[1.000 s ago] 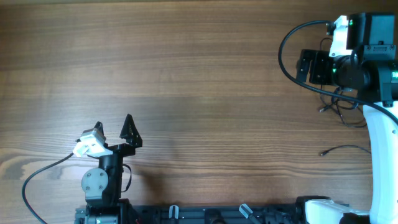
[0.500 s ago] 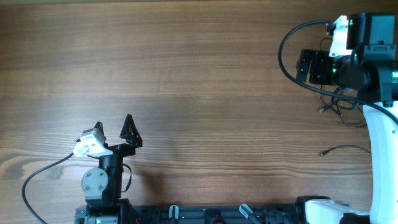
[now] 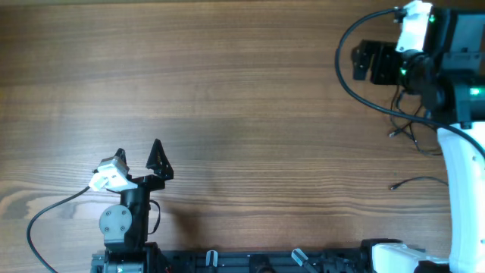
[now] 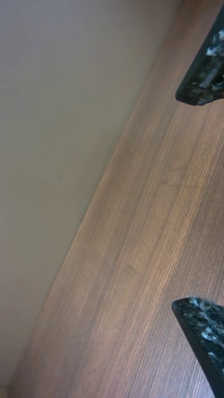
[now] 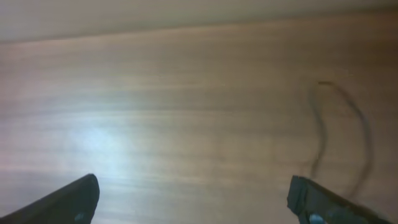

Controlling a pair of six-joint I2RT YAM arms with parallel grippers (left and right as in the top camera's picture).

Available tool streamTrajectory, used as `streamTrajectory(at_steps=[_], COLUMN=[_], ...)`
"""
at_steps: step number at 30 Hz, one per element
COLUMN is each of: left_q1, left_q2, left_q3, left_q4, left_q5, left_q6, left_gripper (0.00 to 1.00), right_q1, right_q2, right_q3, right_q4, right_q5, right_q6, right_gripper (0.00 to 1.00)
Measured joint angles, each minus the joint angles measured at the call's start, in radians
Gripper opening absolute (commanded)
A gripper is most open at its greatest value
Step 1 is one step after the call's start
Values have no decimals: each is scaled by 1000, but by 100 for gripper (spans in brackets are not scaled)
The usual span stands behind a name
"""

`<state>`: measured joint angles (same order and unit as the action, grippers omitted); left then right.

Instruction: Untangle cables

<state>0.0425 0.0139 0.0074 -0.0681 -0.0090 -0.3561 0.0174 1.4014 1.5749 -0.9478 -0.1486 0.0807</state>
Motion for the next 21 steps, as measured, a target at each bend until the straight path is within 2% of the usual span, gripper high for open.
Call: streamTrajectory(at_steps=[8, 16, 21], left_q1=[0, 0, 0], left_q2=[0, 0, 0], left_q3=[0, 0, 0], left_q4=[0, 0, 0], left_q5=[0, 0, 0], left_q6=[0, 0, 0], left_gripper=[100, 100, 100], right_q1=[0, 0, 0], right_q2=[-134, -332, -475], right_q3=[-483, -1043, -1313], right_q4=[434, 950, 1150], right_q5=[-187, -227, -229], right_q6=[10, 161, 211], right_gripper=[100, 100, 100])
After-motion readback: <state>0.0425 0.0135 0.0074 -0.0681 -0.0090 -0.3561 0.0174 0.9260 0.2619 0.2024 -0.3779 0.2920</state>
